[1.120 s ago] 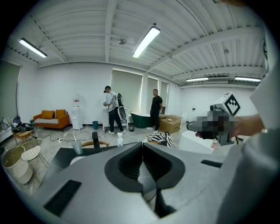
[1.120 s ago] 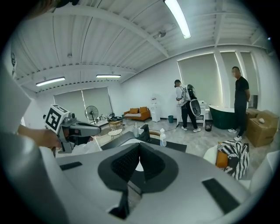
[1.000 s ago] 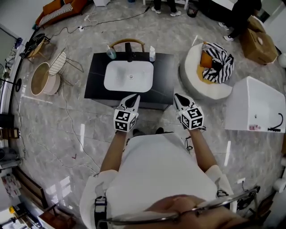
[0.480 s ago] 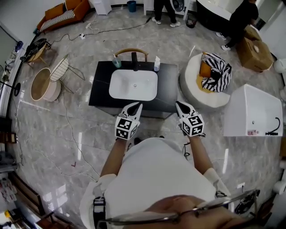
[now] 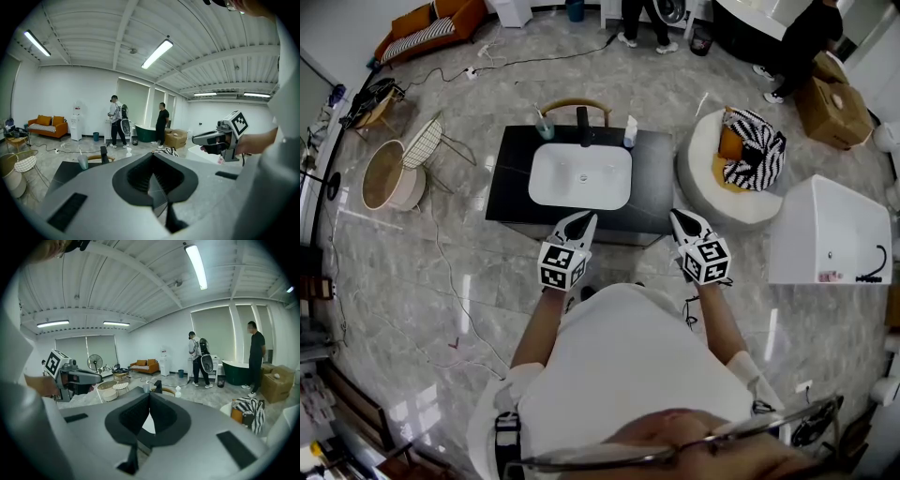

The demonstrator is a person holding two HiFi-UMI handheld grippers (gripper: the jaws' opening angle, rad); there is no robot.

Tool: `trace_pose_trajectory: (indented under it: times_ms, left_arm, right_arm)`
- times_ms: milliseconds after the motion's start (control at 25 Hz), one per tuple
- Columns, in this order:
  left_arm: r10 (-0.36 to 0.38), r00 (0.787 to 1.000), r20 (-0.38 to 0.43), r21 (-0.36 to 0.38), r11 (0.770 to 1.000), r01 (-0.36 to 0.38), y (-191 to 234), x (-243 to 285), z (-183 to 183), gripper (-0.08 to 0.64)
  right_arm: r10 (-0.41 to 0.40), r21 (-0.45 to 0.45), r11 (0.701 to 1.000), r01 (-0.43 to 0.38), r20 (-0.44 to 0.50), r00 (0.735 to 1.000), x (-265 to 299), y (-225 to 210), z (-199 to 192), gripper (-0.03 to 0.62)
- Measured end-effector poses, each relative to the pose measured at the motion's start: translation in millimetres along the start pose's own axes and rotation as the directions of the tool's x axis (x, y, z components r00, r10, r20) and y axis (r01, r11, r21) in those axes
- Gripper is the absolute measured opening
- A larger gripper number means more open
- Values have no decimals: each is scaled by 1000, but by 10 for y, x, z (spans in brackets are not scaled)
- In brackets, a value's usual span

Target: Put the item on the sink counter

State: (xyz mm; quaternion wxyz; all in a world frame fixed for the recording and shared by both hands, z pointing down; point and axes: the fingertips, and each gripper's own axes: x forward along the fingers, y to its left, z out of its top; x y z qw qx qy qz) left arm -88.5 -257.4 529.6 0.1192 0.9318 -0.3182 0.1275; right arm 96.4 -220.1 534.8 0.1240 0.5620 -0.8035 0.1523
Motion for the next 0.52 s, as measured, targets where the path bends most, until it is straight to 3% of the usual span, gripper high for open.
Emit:
trace_pose_trajectory:
  times_ms: [520]
  left_arm:
    - [9, 1000, -2, -42, 999, -9, 120, -18, -59, 5]
  right_arm:
    - [8, -7, 1000, -8, -4, 1000, 73, 22, 7, 6]
